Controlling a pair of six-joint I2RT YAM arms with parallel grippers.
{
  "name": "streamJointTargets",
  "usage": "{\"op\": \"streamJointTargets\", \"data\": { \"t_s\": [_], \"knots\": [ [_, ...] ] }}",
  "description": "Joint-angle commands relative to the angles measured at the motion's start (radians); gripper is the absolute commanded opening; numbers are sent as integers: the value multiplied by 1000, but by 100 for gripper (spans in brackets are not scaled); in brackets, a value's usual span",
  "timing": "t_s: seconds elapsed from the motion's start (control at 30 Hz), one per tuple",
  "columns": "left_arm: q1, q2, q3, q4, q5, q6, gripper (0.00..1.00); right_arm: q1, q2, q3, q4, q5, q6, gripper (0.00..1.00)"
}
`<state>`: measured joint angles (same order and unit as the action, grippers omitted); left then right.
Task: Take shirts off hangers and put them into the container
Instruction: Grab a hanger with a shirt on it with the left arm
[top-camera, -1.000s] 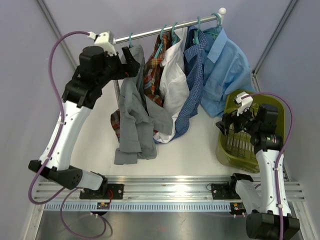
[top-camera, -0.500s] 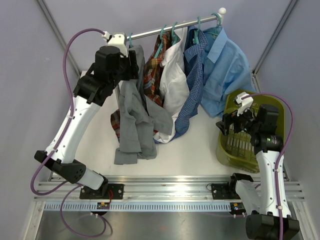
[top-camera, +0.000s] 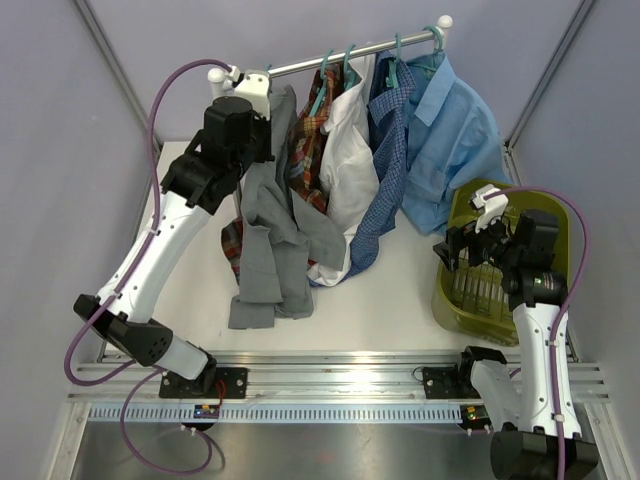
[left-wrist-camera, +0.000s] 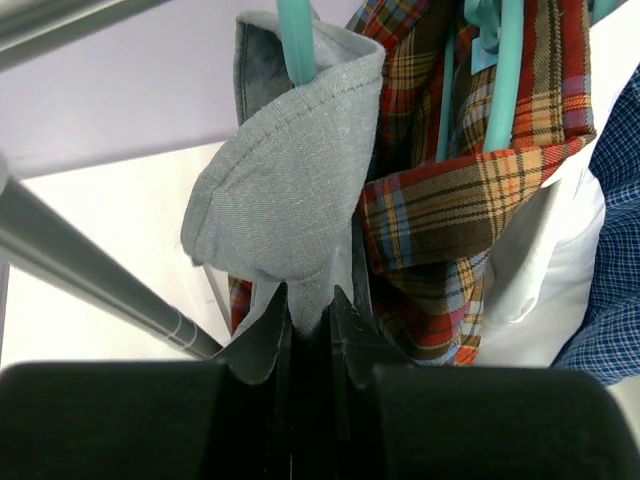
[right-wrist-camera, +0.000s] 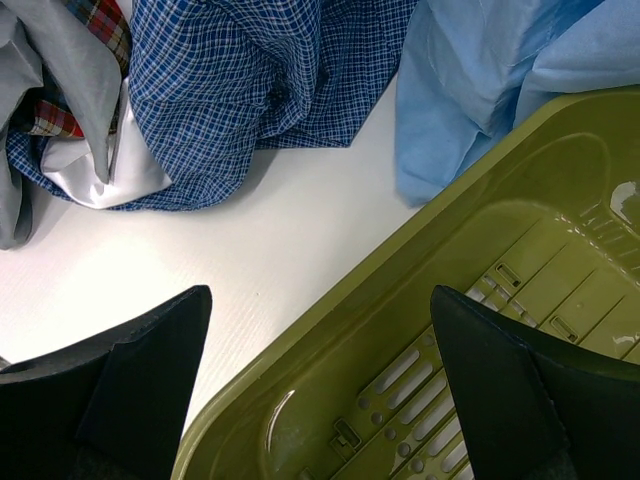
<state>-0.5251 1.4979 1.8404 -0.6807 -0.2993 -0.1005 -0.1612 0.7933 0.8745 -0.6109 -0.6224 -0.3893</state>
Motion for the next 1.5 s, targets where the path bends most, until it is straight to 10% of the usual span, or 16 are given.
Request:
{"op": "streamJointTargets", "data": {
  "t_s": [0.0,0.93,1.47],
  "knots": [
    [-9,-41,-36,116,6,77,0,-9,-14,1,11,-7,-3,99],
    [-9,-321,-275,291,111,148,0,-46,-17,4,-29,-97,-54,99],
    [-9,-935,-756,156,358,82,0,-46,43,121,-277,-298,-296,99]
  ]
}}
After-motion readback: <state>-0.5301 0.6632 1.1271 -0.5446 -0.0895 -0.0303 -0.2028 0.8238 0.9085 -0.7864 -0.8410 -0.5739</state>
